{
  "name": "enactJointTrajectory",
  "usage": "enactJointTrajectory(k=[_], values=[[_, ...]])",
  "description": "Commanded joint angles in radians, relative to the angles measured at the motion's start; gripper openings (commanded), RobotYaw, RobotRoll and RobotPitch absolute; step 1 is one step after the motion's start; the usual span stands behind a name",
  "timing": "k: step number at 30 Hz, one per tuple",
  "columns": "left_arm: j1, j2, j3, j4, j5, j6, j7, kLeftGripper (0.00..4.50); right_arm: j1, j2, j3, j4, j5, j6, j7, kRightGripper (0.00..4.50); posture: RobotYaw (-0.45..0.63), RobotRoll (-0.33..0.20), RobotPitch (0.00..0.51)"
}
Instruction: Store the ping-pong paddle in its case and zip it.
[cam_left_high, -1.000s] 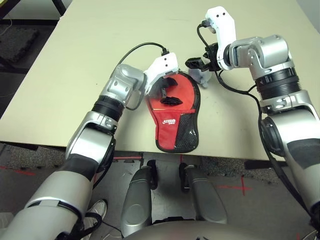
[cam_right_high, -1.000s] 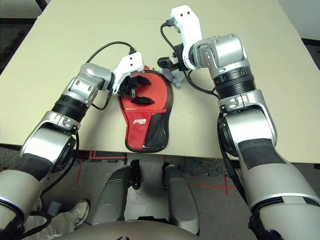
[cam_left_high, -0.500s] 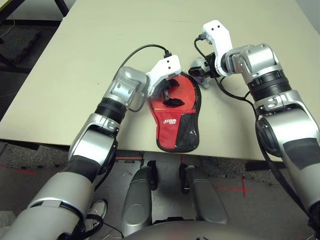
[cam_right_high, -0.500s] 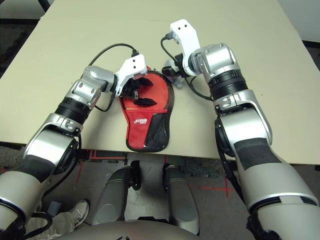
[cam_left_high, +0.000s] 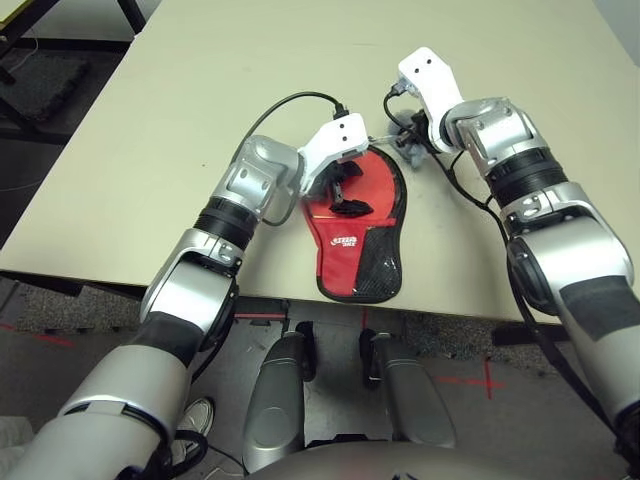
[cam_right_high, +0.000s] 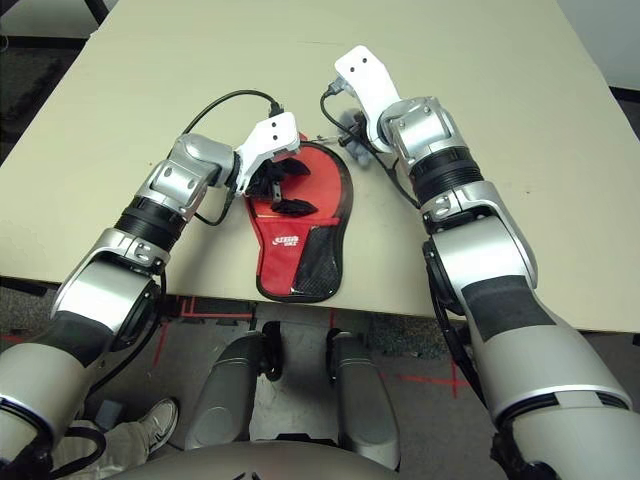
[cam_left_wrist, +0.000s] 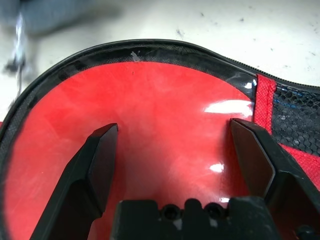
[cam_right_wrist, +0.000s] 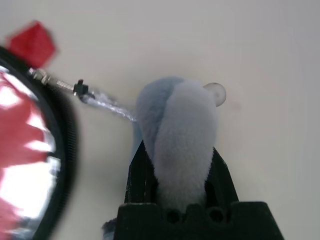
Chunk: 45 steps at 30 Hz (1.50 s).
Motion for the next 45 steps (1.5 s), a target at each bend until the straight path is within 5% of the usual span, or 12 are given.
enactJointTrajectory(k=[1,14,23,35,38,45], values=[[0.04,-0.007,-0.032,0.048,0.019,0.032,-0.004,4.5,0.055,-0.069,0.028,-0.097,-0.055,0.038,0.027,0.34,0.0,0.0,0.245],[0.025,-0.017,-0.023,0.075,0.019,0.03,-0.004,4.5,0.371,-0.386,0.085,-0.778,-0.052,0.357,0.287,0.34,-0.02,0.0,0.261],[0.011,-0.02,-0.019,0.107,0.02,0.017,-0.004,4.5,0.503,-0.719,0.146,-1.305,0.252,0.687,0.587,0.33,-0.05,0.0,0.27],[-0.007,-0.036,-0.011,0.156,0.018,-0.009,0.005,4.5,0.59,-0.955,0.177,-1.532,0.484,0.623,0.729,0.33,-0.07,0.0,0.273],[-0.007,-0.037,-0.008,0.16,0.019,-0.011,0.005,4.5,0.602,-0.919,0.178,-1.504,0.488,0.614,0.691,0.33,-0.07,0.0,0.275],[-0.022,-0.041,-0.019,0.149,0.02,-0.042,-0.031,4.5,0.522,-0.702,0.276,-1.211,0.295,0.478,0.512,0.31,-0.06,0.0,0.28]])
